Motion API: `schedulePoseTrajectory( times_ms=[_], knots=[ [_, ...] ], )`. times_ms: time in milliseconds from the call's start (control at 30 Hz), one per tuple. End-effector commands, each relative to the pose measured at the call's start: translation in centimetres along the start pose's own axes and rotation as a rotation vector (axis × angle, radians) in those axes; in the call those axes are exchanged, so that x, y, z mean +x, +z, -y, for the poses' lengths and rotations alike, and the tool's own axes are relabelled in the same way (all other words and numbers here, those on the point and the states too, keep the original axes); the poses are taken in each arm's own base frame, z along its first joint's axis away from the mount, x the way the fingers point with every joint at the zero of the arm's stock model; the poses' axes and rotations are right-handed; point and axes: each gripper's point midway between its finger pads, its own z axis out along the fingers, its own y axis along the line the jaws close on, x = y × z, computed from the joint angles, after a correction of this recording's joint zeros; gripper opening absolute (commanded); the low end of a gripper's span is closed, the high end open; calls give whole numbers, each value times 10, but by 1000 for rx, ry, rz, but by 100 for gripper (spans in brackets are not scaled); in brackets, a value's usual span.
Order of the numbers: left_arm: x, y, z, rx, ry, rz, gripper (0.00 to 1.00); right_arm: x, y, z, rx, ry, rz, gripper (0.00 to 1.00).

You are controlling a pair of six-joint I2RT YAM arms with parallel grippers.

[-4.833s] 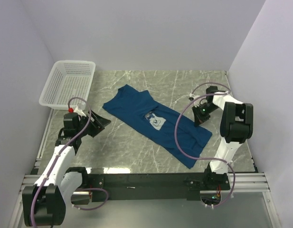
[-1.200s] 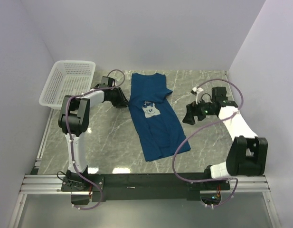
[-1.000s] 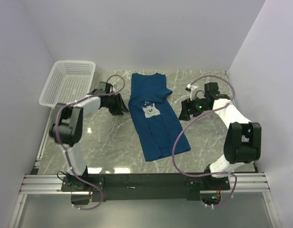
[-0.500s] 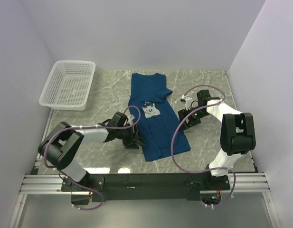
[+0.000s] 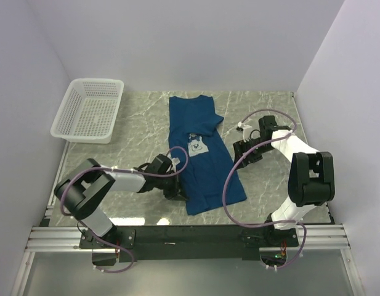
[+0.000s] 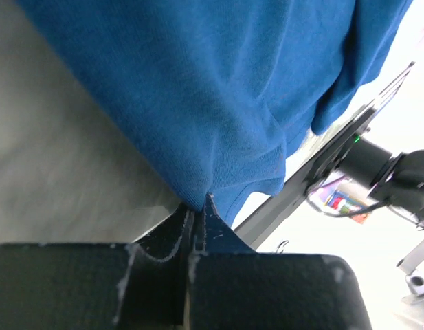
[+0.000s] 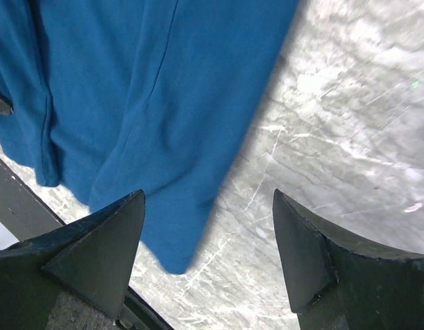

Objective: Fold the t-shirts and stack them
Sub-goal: Fold the tshirt

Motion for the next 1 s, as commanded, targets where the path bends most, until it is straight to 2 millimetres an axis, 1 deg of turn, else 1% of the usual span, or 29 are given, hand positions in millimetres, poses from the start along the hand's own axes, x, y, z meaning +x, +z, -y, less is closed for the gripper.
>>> schedulePoseTrajectory(
  times_ms=[0, 33, 67, 100, 133, 167, 200, 233, 267, 300, 333, 367, 400, 433, 467, 533, 567, 600, 633, 667, 700, 733, 767, 800, 833, 867, 900, 933, 967],
  knots=[
    [31, -14, -27, -77, 16, -66, 2, -32, -20, -3, 18, -58, 89, 81],
    [33, -18, -24, -69, 21, -66, 6, -38, -18, -3, 4, -30, 101, 81],
    [35, -20, -24, -65, 24, -73, 9, -50, -18, -1, 2, -30, 132, 81],
    [38, -22, -24, -61, 28, -77, 10, -72, -22, 2, 8, -35, 178, 81],
    [42, -25, -26, -72, 22, -92, 13, -82, -16, 8, 14, 59, 187, 82],
    [41, -29, -22, -60, 33, -85, 20, -100, -15, 15, 29, 84, 224, 82],
    [43, -32, -23, -75, 31, -89, 22, -132, -24, 18, 38, 154, 282, 82],
    [43, -37, -20, -68, 45, -79, 25, -139, -9, 30, 31, 221, 266, 82],
    [44, -40, -20, -76, 62, -82, 30, -154, -6, 33, 17, 240, 286, 82],
    [45, -43, -19, -87, 66, -85, 32, -183, -14, 33, -4, 284, 339, 82],
    [42, -48, -16, -87, 81, -66, 34, -189, 3, 38, -29, 319, 319, 82],
    [42, -51, -15, -88, 99, -65, 41, -212, -2, 41, -24, 314, 361, 82],
    [40, -54, -9, -82, 114, -53, 42, -220, 2, 43, -18, 323, 363, 82],
    [41, -61, -9, -93, 120, -51, 44, -224, 13, 51, -14, 357, 352, 82],
    [39, -64, -9, -104, 149, -36, 47, -237, 10, 58, 31, 353, 384, 82],
    [30, -78, 3, -102, 199, 22, 48, -244, 18, 69, 49, 412, 399, 82],
    [22, -85, -5, -168, 219, 75, 51, -246, 21, 72, 58, 428, 405, 81],
    [12, -93, 1, -179, 235, 129, 54, -252, 20, 77, 76, 459, 418, 80],
    [4, -106, 9, -170, 256, 196, 57, -248, 30, 82, 75, 487, 401, 78],
    [-9, -116, 7, -211, 255, 274, 62, -248, 34, 85, 70, 504, 398, 78],
    [-14, -123, 10, -214, 253, 319, 65, -247, 40, 85, 63, 526, 391, 77],
    [-19, -135, 17, -193, 257, 381, 69, -242, 50, 88, 61, 544, 374, 75],
    [-22, -141, 18, -188, 239, 417, 73, -238, 56, 92, 63, 556, 365, 75],
    [-27, -147, 21, -182, 232, 460, 74, -238, 59, 93, 64, 575, 362, 73],
    [-27, -155, 28, -140, 220, 496, 75, -234, 67, 99, 72, 597, 349, 72],
    [-27, -157, 27, -128, 209, 512, 76, -236, 68, 100, 69, 606, 349, 72],
    [-28, -160, 30, -109, 201, 534, 76, -234, 75, 102, 62, 621, 338, 68],
    [-27, -166, 35, -78, 196, 559, 76, -234, 77, 103, 58, 632, 334, 66],
    [-25, -166, 32, -68, 172, 564, 76, -238, 78, 103, 49, 633, 343, 65]
  ],
)
